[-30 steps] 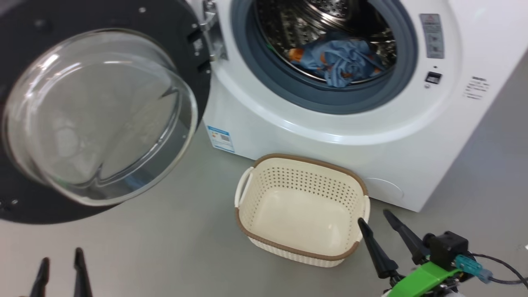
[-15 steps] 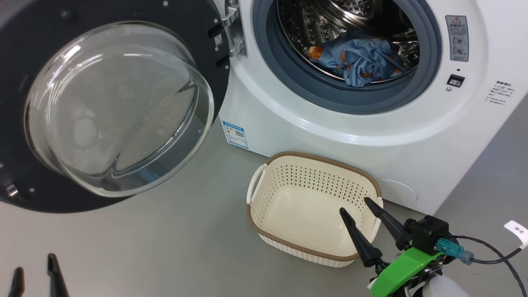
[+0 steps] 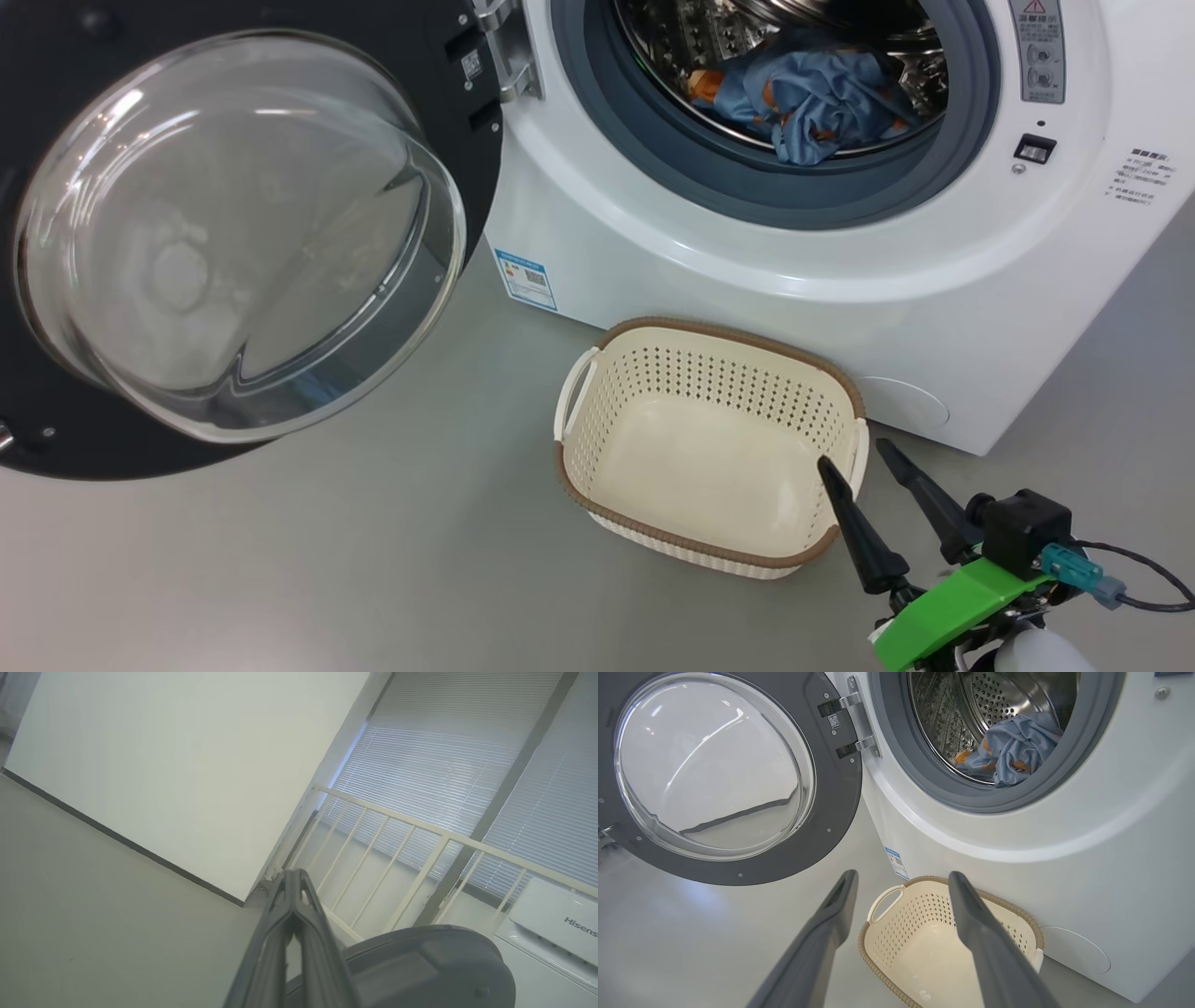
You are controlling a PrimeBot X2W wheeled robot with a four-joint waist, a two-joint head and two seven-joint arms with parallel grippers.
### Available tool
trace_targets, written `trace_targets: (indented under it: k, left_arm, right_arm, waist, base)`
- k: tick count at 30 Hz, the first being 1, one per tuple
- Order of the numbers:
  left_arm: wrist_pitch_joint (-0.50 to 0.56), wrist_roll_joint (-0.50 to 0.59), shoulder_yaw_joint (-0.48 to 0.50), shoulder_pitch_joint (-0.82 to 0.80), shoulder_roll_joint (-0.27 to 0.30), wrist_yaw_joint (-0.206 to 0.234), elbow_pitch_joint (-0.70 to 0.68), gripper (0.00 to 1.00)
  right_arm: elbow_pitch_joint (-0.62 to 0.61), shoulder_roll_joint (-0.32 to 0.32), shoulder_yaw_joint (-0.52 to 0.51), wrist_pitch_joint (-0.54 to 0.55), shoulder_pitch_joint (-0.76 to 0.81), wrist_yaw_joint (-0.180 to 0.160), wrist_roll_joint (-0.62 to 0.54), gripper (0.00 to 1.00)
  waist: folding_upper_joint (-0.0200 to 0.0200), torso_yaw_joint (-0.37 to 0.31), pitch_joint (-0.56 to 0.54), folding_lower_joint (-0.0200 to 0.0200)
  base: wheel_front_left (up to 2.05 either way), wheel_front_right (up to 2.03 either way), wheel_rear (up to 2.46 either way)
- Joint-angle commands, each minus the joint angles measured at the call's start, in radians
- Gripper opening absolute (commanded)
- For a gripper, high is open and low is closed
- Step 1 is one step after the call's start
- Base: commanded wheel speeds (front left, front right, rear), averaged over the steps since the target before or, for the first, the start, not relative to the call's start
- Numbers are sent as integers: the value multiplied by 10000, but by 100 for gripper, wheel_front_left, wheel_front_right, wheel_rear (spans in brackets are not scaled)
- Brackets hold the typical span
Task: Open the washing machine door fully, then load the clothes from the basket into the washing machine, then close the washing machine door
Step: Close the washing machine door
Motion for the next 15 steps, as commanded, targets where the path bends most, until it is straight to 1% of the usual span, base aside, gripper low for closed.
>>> trace_targets:
  k: [1, 3, 6, 11, 15]
  left_arm:
    - [221, -620, 11, -693, 1091, -25, 510, 0]
    - [437, -1160, -334, -1079, 1601, -25, 1298, 0]
    - [1047, -2022, -784, -1540, 2103, -26, 2179, 0]
    - [2775, -3504, -1361, -2154, 2629, -26, 3062, 0]
    - [3893, -4230, -1633, -2452, 2978, -26, 3457, 0]
  right_arm:
    - [-320, 36, 97, -48, 117, 16, -116, 100]
    - [-360, 35, 73, -48, 127, 16, -164, 100]
    - [-383, 4, 105, -48, 32, 16, -220, 100]
    - [-371, -54, 166, -48, -158, 16, -303, 100]
    - [-335, -98, 218, -48, -238, 16, -354, 100]
  waist:
    - [0, -8, 75, 0]
    - [0, -60, 163, 0]
    - [0, -182, 333, 0]
    - [0, -324, 619, 0]
    - [0, -387, 772, 0]
  base:
    - [0, 0, 0]
    - [0, 0, 0]
    - [0, 0, 0]
    - [0, 0, 0]
    - [0, 0, 0]
